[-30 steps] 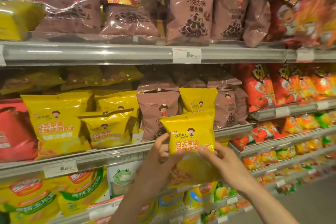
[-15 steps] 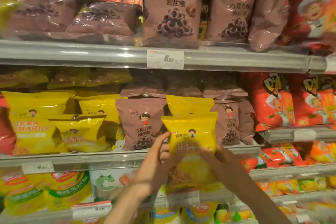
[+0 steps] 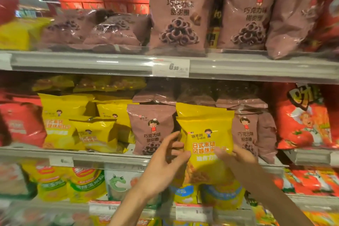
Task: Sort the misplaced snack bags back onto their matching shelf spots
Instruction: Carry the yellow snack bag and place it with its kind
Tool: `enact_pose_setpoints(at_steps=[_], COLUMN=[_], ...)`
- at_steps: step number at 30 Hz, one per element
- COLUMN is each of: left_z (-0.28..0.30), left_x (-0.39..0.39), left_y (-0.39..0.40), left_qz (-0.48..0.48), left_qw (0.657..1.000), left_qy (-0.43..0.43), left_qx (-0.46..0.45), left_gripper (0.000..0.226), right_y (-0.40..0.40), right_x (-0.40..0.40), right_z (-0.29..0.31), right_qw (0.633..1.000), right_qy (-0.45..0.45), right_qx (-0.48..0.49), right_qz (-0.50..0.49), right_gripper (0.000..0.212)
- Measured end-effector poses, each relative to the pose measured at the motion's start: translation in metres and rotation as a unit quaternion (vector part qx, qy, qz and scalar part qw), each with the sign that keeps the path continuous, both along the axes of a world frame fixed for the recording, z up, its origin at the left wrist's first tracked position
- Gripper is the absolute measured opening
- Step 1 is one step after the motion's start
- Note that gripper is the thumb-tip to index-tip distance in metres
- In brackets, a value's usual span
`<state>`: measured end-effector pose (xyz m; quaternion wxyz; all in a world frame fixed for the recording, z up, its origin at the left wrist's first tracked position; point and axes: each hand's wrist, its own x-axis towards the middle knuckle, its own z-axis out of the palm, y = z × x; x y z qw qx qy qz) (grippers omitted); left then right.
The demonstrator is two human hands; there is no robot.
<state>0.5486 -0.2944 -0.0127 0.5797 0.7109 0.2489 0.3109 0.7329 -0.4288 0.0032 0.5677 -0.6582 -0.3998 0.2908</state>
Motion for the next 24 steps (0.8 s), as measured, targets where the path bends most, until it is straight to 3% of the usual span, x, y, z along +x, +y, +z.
enact_pose_setpoints(at_steps=[3,4,6,12,18,20,23,24], left_z=[0.004,0.004,0.004,0.011,0.048,0.064,0.062,0.055], left_x=[-0.008,-0.008,-0.008,-0.005,-0.025,-0.033,-0.027,-0.022], left_y=[0.014,0.017,0.023,0.029,0.041,0.048,0.049,0.046], left_qz=[0.053,0.06,0.064,0.097,0.209,0.205,0.152,0.129], left_qw=[0.998,0.997,0.997,0.991,0.962,0.961,0.971,0.974], left_qy=[0.011,0.018,0.031,0.036,-0.017,-0.015,0.036,0.051], left_qx=[0.036,0.041,0.042,0.08,0.176,0.187,0.183,0.18], left_gripper=[0.044,0.042,0.042,0.039,0.032,0.031,0.022,0.023], right_y=[0.014,0.018,0.021,0.023,0.027,0.027,0.022,0.019], right_x=[0.003,0.006,0.005,0.013,0.011,0.011,0.016,0.018], right_z=[0.001,-0.001,0.002,0.011,0.018,0.022,0.025,0.027], right_qw=[0.998,0.997,0.997,0.998,0.997,0.996,0.995,0.995], right_qy=[0.055,0.071,0.072,0.057,0.056,0.064,0.055,0.059], right_qx=[0.031,0.03,0.028,0.023,0.048,0.066,0.075,0.072], right_qz=[0.002,-0.002,-0.011,-0.02,-0.01,-0.012,-0.027,-0.037], right_gripper=[0.045,0.041,0.011,0.023,0.021,0.016,0.035,0.028])
